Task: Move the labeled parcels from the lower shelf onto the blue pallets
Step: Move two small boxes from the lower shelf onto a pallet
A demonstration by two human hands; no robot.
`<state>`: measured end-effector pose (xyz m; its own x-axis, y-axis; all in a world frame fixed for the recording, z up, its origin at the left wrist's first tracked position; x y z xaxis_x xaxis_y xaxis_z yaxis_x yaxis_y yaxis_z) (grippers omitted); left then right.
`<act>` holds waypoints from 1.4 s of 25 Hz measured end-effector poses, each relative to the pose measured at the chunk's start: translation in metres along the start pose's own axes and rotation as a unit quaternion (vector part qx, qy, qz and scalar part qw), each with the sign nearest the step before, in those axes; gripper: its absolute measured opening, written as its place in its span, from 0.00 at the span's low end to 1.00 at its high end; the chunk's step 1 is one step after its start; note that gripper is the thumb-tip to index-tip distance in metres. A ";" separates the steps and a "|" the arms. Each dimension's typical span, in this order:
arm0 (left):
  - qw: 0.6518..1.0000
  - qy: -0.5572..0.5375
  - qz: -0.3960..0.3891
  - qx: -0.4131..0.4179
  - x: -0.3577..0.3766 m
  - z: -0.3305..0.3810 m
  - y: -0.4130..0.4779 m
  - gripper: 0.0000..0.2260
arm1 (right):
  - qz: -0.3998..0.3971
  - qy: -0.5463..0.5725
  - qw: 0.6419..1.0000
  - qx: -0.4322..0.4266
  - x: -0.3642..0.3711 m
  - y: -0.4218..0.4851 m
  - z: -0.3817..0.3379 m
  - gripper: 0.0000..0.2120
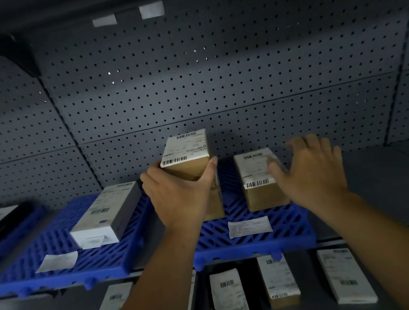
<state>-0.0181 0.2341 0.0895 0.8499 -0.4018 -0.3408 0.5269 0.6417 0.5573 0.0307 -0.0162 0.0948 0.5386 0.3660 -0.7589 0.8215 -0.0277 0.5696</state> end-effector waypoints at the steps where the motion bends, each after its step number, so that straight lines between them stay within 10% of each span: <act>1: 1.000 0.004 -0.002 -0.001 0.001 0.000 0.000 0.47 | 0.001 0.002 1.000 0.002 0.001 0.002 0.002 0.31; 25: 0.999 0.047 0.000 0.001 0.008 0.008 -0.009 0.57 | 0.021 0.011 1.000 -0.008 0.020 0.015 0.012 0.30; 35: 1.000 -0.017 -0.009 0.022 -0.014 0.004 -0.018 0.45 | 0.012 0.002 1.000 -0.008 0.010 -0.002 0.012 0.31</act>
<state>-0.0390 0.2257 0.0875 0.8395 -0.4351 -0.3255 0.5404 0.6054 0.5844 0.0366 -0.0241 0.0821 0.5573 0.3686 -0.7440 0.8054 -0.0221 0.5924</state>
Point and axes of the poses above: each hand's wrist, its own y-axis towards the middle knuckle, its own x-axis out of the palm, z = x × y, the point moved 5 cm from there along y, towards the middle knuckle, and after that the axes turned 1 degree about -x, right-handed, at the moved point
